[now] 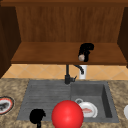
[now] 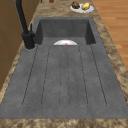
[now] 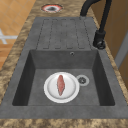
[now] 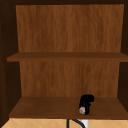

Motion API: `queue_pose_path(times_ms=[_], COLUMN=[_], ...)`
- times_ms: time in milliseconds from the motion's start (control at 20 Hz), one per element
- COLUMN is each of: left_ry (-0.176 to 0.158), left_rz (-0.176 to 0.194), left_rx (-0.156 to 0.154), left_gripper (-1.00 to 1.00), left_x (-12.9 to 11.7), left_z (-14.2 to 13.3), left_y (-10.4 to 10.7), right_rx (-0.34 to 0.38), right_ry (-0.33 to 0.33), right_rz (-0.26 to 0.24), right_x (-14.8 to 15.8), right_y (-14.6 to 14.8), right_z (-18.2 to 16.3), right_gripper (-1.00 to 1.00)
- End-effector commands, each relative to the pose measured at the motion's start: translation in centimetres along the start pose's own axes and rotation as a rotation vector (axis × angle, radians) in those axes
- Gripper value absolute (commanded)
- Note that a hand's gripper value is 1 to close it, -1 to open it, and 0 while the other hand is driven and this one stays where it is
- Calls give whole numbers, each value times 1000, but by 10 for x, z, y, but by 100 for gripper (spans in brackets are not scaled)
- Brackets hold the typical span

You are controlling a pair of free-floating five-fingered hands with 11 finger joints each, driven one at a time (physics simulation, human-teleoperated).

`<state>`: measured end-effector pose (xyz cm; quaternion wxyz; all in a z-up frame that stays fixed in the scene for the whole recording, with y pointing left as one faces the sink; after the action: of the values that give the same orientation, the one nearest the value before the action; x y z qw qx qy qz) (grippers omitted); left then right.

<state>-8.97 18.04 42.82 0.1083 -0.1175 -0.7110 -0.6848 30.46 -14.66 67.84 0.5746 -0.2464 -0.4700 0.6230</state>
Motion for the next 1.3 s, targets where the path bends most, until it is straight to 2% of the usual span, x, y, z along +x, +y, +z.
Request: queue_pose_path(times_ms=[0,450,700,1000,1100,1250], left_ry=[0,0,0,0,0,0], left_rz=[0,0,0,0,0,0], left_rx=[0,0,0,0,0,0], left_gripper=[0,0,0,0,0,0], left_x=[0,0,0,0,0,0], left_z=[0,0,0,0,0,0], left_y=[0,0,0,0,0,0], right_rx=[-7,-9,-27,-104,-139,-154], right_ry=[-17,-6,8,3,10,22], right_rz=[-29,-28,-19,46,73,97], right_x=[-3,-17,-24,-27,-27,-28], right_y=[14,53,92,145,155,171], right_z=[29,96,118,141,147,150], right_gripper=[100,100,100,100,100,100])
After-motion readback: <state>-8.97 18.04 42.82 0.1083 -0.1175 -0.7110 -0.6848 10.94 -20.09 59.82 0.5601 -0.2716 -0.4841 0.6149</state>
